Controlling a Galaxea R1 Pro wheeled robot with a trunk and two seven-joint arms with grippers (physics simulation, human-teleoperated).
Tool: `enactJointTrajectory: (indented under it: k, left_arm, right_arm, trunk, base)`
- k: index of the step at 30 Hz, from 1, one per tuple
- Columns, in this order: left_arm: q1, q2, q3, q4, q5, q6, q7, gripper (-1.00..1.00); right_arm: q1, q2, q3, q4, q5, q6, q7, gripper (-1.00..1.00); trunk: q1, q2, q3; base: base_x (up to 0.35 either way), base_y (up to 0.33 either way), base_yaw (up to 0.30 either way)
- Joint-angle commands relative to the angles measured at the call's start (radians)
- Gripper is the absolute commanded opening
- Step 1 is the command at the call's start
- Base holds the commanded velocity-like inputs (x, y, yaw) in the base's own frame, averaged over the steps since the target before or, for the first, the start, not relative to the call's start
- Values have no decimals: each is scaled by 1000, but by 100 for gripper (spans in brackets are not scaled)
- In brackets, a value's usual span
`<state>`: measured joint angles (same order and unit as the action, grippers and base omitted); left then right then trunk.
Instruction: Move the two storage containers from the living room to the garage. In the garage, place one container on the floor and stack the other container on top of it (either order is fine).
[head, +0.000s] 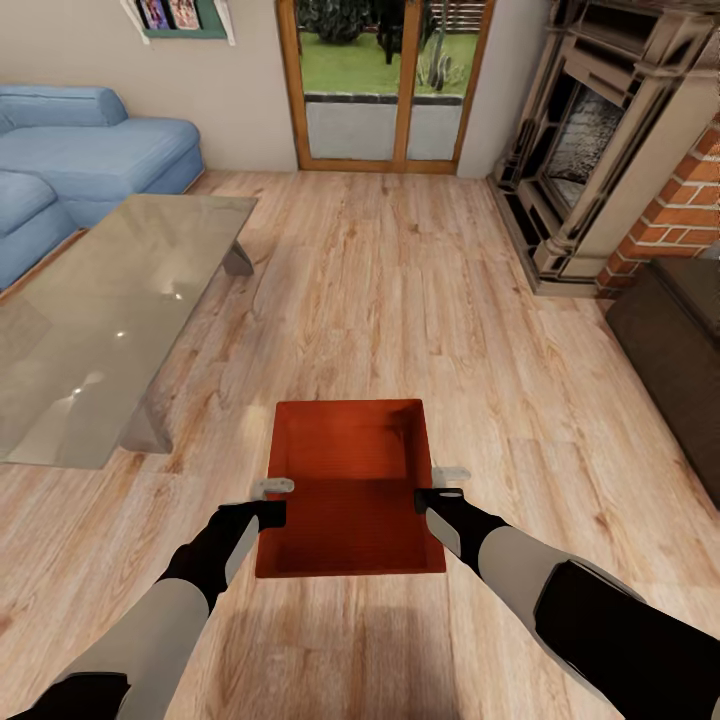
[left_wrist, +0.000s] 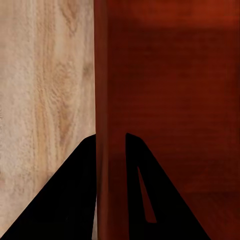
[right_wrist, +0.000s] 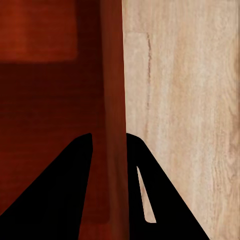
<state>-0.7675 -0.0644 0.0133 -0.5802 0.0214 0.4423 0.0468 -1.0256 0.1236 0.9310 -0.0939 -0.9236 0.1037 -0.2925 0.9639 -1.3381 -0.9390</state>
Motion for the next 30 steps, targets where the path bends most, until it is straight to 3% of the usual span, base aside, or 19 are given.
enactJointTrajectory:
  k: [1,30]
  left_arm:
    - [0,6,-6,2,22,6,9,-100]
    - [0,6,-4,3,22,6,10,-100]
  right_arm:
    - [-1,-10,-1,-7,8,-16,-4,-100]
    - [-1,-10,-1,-6,8,-18,-4,-100]
  trunk:
    - [-4,7,4]
    - [-115,210,141]
  base:
    - [0,0,0]
    - [0,0,0]
